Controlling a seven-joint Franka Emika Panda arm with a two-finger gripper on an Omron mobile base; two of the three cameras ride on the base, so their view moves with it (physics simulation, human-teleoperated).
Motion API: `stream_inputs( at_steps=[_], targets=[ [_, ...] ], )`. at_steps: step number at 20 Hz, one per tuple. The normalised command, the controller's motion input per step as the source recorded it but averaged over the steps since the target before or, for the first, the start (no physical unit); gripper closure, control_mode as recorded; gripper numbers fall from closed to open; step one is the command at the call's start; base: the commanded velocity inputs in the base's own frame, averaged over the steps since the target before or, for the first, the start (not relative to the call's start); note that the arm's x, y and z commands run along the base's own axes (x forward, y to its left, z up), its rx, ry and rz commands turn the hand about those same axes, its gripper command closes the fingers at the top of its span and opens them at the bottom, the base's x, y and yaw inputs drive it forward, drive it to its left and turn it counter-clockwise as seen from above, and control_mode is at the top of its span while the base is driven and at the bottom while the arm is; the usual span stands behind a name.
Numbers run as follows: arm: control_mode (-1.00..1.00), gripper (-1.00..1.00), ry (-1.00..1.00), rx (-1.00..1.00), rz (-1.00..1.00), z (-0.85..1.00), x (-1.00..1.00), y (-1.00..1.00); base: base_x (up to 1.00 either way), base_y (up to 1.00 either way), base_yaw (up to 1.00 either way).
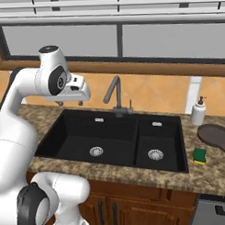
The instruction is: Pick the pan and sponge and place them into the sink. Then turn on the water.
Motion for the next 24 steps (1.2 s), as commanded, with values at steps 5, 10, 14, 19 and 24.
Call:
stream_inputs(
  at_steps=[5, 10, 14, 19, 24],
  targets=[
    [1.00, -1.00, 0.00, 0.00, 0.00, 0.00, 0.00, 0.00, -0.06, -0.20, 0.00],
    [1.00, -1.00, 0.00, 0.00, 0.00, 0.00, 0.00, 0.00, 0.00, -0.34, 0.00],
    [1.00, -1.00, 0.00, 0.00, 0.00, 0.00, 0.00, 0.00, 0.00, -0.48, 0.00],
    [1.00, -1.00, 0.00, 0.00, 0.00, 0.00, 0.00, 0.00, 0.00, -0.41, 0.00],
    [1.00, -1.00, 0.00, 0.00, 0.00, 0.00, 0.00, 0.00, 0.02, -0.29, 0.00]
  ],
)
